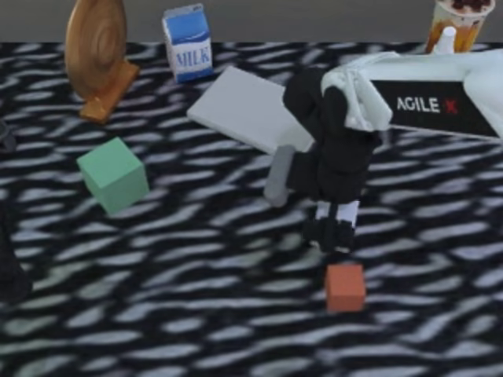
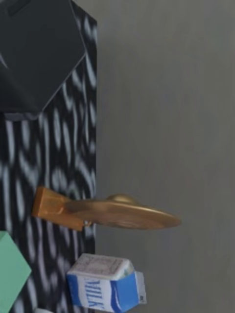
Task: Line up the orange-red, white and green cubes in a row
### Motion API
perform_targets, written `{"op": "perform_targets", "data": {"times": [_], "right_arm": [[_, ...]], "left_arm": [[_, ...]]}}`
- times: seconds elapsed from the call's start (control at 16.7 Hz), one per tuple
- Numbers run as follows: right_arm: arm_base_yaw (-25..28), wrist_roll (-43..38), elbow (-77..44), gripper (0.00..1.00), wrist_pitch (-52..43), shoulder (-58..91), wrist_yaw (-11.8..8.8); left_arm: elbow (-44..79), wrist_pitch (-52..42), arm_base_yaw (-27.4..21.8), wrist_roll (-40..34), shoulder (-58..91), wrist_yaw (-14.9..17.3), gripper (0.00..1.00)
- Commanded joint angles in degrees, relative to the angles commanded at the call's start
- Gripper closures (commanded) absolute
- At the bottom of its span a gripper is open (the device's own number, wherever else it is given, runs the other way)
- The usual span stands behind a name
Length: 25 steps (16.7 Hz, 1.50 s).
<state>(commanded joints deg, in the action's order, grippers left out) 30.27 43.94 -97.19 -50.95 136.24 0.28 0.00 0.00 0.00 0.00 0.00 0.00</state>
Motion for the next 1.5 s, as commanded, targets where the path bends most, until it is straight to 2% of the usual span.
{"op": "perform_targets", "data": {"times": [0.18, 0.24, 0.78, 1.2, 1.5], "right_arm": [[0.00, 0.00, 0.00, 0.98, 0.00, 0.00, 0.00], [0.00, 0.00, 0.00, 1.00, 0.00, 0.00, 0.00], [0.16, -0.60, -0.19, 1.00, -1.13, -1.54, -0.53], [0.68, -0.41, -6.99, 1.00, -12.43, -5.67, -0.54], [0.42, -0.56, -7.89, 1.00, -13.76, -6.25, -0.59]], "left_arm": [[0.00, 0.00, 0.00, 0.00, 0.00, 0.00, 0.00], [0.00, 0.00, 0.00, 0.00, 0.00, 0.00, 0.00], [0.00, 0.00, 0.00, 0.00, 0.00, 0.00, 0.00], [0.00, 0.00, 0.00, 0.00, 0.00, 0.00, 0.00], [0.00, 0.00, 0.00, 0.00, 0.00, 0.00, 0.00]]}}
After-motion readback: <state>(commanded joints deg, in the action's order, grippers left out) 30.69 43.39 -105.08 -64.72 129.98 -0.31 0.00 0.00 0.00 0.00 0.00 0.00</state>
